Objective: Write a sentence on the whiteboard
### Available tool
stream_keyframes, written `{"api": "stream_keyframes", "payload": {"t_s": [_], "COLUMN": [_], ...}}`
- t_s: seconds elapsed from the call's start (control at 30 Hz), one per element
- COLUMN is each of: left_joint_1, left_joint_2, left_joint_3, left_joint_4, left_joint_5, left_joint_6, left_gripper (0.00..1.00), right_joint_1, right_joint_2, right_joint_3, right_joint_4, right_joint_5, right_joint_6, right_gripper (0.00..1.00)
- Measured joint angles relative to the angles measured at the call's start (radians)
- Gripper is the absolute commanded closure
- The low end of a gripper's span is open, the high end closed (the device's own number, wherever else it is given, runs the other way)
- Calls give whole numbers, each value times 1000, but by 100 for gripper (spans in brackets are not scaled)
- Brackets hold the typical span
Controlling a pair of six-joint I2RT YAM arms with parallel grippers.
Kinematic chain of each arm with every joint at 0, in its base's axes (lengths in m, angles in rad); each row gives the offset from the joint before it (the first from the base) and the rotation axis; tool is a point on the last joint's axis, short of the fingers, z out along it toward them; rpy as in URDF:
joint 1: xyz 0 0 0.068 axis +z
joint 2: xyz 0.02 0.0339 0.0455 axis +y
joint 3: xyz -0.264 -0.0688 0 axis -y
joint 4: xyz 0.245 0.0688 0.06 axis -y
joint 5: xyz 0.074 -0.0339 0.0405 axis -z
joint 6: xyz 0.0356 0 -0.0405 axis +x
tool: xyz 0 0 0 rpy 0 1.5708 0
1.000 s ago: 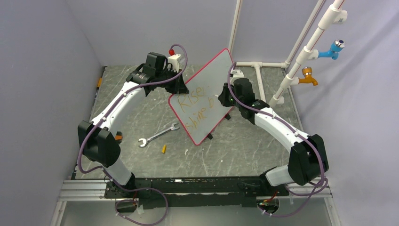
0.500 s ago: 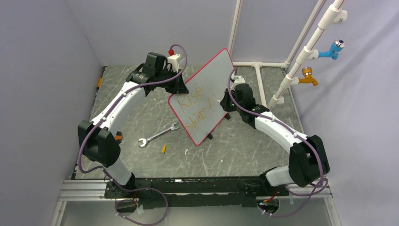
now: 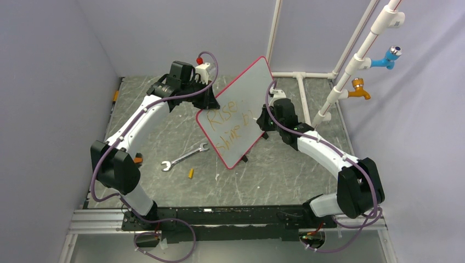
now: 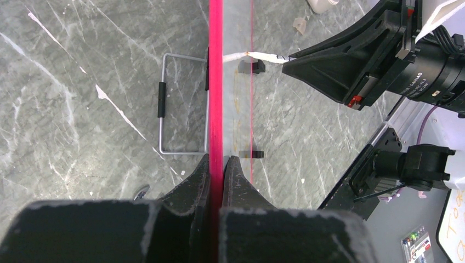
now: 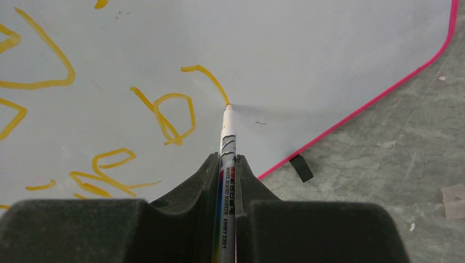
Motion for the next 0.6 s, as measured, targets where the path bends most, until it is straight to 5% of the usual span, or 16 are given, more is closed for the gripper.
{"api": "stream_keyframes", "payload": {"t_s": [0.6], "left_joint_1": [0], "left_joint_2": [0], "left_joint_3": [0], "left_joint_4": [0], "left_joint_5": [0], "left_joint_6": [0], "left_gripper": [100], "right_joint_1": [1], "right_joint_2": [38], "right_joint_3": [117], "right_joint_4": [-56], "right_joint_5": [0], "right_joint_6": [-9], "right_gripper": [100]}}
